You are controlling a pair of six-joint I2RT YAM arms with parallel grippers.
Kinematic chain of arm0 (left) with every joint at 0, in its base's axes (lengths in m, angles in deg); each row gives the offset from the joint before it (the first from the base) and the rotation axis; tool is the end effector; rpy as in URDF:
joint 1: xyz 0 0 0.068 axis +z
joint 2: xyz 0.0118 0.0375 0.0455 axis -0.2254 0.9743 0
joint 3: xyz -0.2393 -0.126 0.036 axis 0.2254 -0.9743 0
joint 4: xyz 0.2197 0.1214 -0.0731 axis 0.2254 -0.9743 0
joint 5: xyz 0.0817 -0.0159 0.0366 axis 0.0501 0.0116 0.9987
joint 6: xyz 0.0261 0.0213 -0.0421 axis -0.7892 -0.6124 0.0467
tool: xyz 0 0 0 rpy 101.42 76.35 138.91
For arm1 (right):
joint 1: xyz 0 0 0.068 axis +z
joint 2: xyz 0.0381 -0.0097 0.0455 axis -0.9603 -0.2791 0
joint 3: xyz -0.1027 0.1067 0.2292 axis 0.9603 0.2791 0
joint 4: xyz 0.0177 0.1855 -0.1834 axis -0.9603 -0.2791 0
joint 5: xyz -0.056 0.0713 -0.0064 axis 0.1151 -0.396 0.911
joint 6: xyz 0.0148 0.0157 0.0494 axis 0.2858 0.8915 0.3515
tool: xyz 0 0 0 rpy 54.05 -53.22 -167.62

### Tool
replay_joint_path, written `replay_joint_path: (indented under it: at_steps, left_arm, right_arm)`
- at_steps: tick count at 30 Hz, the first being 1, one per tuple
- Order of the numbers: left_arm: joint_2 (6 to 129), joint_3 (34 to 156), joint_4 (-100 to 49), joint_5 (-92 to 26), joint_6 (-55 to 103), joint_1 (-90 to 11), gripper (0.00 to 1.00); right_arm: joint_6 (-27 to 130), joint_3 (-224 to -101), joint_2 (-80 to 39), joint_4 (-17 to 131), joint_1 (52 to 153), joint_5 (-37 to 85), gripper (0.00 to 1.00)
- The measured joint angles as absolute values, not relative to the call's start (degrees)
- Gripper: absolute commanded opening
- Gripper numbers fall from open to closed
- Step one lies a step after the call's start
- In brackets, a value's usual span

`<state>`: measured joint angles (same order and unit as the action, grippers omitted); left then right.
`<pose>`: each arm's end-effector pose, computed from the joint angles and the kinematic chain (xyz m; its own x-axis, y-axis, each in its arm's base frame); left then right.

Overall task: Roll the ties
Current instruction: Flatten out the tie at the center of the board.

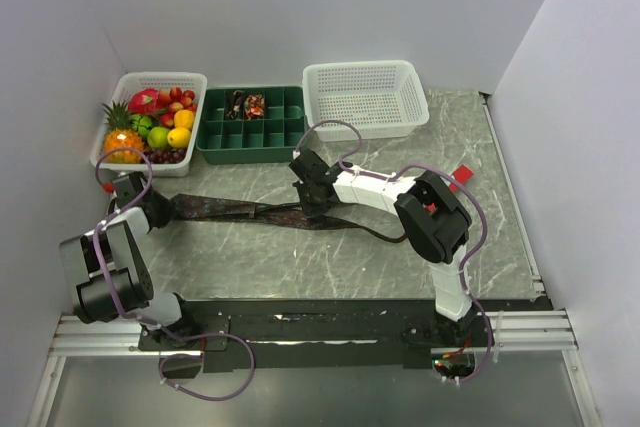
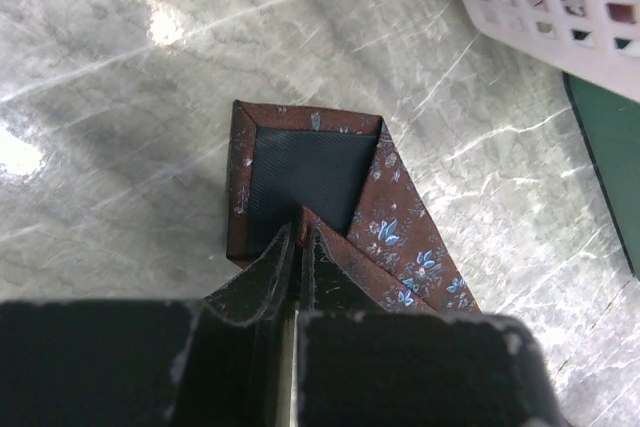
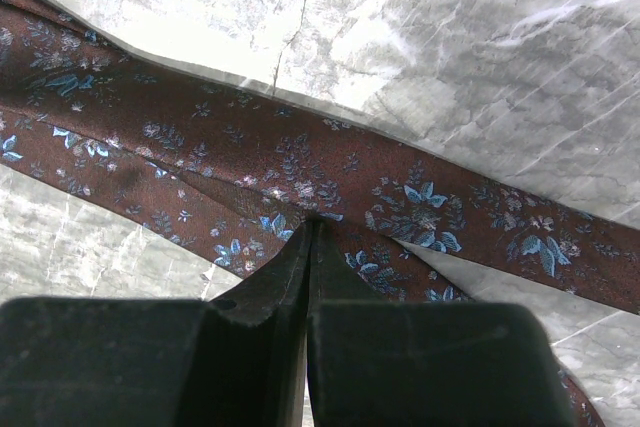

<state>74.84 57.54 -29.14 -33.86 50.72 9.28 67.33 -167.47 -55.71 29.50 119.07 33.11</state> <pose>0.2484 0.0957 0.1509 -0.3749 -0.8192 -0.4341 -0.6563 0.5652 -0.4998 0.2960 0.2973 0.1604 -0.8506 -0.3078 -0.4264 -0.4032 0.9022 0.1531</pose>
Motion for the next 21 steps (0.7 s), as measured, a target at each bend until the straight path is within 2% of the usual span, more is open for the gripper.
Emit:
replay_joint_path:
  at_steps: [12, 13, 15, 16, 18, 19, 21]
  left_arm:
    - [74.8, 60.0, -27.3, -32.4, 50.5, 9.3, 0.11]
    - [74.9, 60.1, -27.1, -32.4, 50.5, 9.3, 0.27]
    - [75.3, 60.6, -26.8, -32.4, 50.2, 9.3, 0.44]
    - [75.7, 61.0, -26.8, -32.4, 50.0, 9.3, 0.59]
    - [76.8, 61.8, -26.5, -32.7, 49.5, 9.3, 0.7]
    - [77.0, 61.9, -26.4, -32.9, 49.5, 9.3, 0.79]
    - [77.0, 61.9, -26.5, -33.1, 49.5, 9.3, 0.84]
  right_arm:
    - [65.8, -167.5, -55.7, 29.4, 119.1, 33.7, 0.01]
    - [65.7, -167.5, -55.7, 29.4, 119.1, 33.8, 0.01]
    - [65.4, -167.5, -55.6, 29.3, 119.1, 34.0, 0.01]
    - [65.3, -167.5, -55.6, 29.3, 119.1, 34.1, 0.01]
    - [65.0, -167.5, -55.6, 29.2, 119.0, 34.2, 0.01]
    - [65.0, -167.5, -55.6, 29.2, 119.0, 34.2, 0.01]
    - [64.8, -167.5, -55.6, 29.2, 119.0, 34.3, 0.01]
